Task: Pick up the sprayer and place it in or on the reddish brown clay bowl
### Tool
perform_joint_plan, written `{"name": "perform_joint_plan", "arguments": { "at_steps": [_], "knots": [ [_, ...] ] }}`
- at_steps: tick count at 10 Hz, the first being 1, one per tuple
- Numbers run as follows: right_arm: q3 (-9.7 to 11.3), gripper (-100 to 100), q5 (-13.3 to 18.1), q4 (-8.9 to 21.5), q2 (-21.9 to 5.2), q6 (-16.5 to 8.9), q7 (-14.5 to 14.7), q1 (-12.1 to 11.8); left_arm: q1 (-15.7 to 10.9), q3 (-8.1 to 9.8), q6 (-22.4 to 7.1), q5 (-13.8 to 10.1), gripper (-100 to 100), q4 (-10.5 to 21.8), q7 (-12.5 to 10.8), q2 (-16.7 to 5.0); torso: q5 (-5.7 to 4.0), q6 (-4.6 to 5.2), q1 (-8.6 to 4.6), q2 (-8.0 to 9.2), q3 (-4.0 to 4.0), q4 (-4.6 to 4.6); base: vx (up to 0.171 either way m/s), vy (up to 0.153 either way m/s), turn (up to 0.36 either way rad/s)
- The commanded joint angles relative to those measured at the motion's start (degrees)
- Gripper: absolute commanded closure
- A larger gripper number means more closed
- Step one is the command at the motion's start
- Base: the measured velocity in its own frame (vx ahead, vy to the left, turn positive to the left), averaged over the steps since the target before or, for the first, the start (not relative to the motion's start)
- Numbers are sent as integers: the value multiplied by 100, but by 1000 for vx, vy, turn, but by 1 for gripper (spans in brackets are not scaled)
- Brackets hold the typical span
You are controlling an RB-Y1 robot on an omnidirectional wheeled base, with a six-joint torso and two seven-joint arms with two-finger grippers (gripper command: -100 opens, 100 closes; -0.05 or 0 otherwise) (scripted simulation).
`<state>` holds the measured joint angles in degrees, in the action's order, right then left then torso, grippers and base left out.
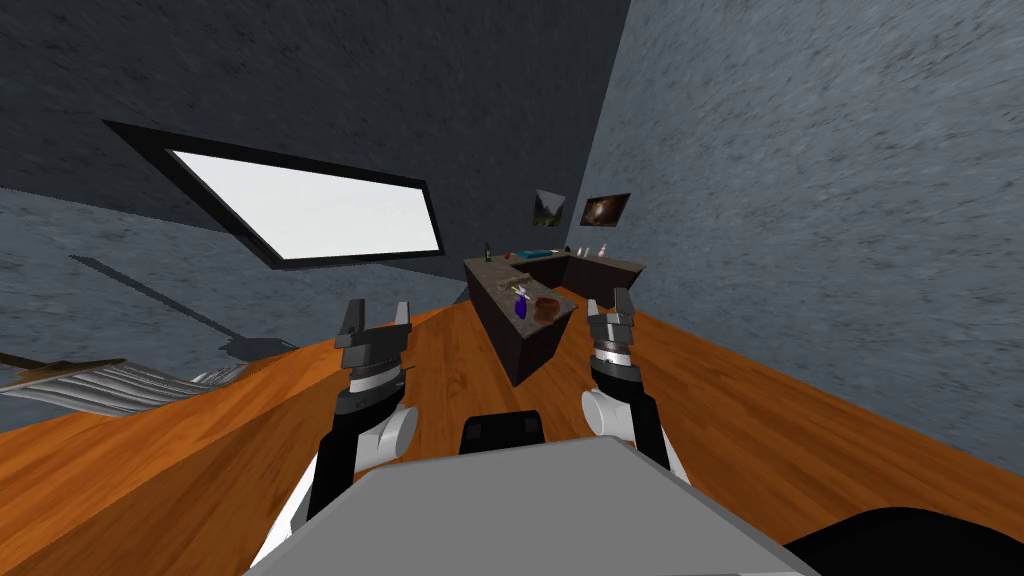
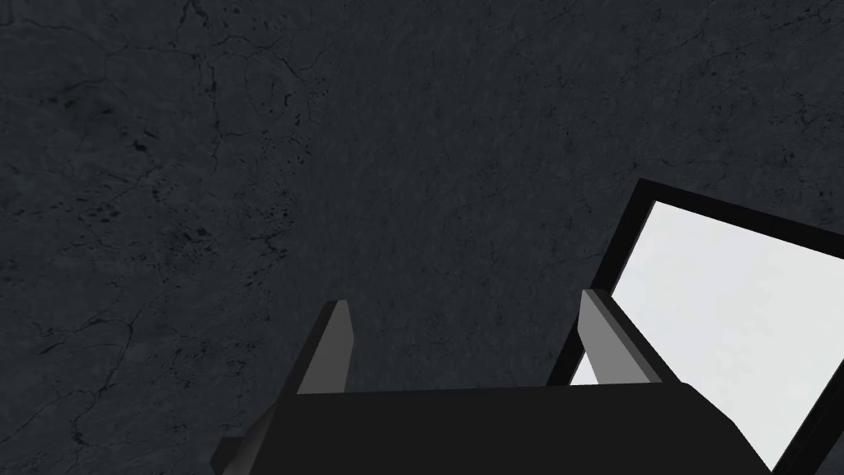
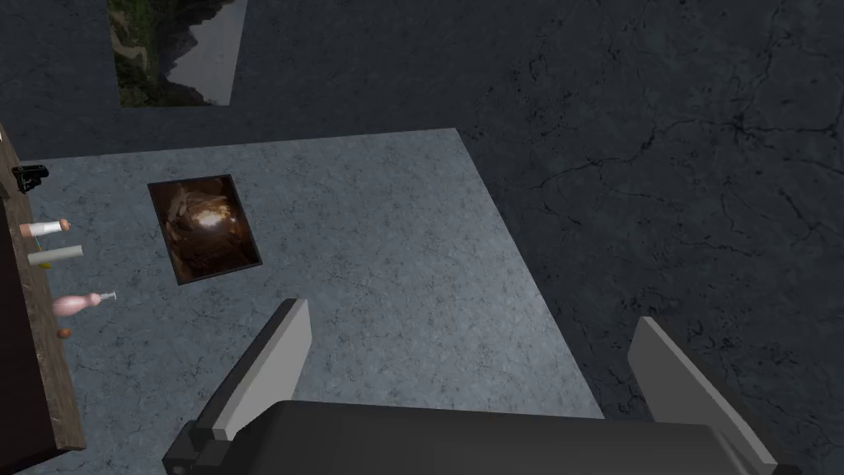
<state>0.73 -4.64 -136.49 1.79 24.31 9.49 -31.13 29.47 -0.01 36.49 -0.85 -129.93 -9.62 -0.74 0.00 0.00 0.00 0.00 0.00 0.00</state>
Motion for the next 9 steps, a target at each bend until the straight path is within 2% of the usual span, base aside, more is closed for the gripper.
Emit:
{"name": "perform_joint_plan", "arguments": {
  "at_steps": [1, 6, 7, 9],
  "knots": [
    [11, -100, -39, 26, -209, -40, -19, 3, 0, 0, 0, 0, 0, 0, 0, 0, 0, 0, 0, 0, 0, 0, 5, 2, -13],
    [107, -100, -374, 249, -851, -372, -173, 40, 0, 0, 0, 0, 0, 0, 0, 0, 0, 0, 2, -7, -4, -2, 16, 8, -25],
    [170, -100, -595, 390, -1010, -589, -275, 70, 0, 0, 0, 0, 0, 0, 0, 0, 0, 0, 3, -10, -6, -2, 35, 17, -64],
    [242, -100, -855, 556, -1124, -846, -401, 112, 1, 0, 0, 0, 0, 0, 0, 0, 1, 0, 7, -17, -10, -4, 45, 24, -54]
  ]
}}
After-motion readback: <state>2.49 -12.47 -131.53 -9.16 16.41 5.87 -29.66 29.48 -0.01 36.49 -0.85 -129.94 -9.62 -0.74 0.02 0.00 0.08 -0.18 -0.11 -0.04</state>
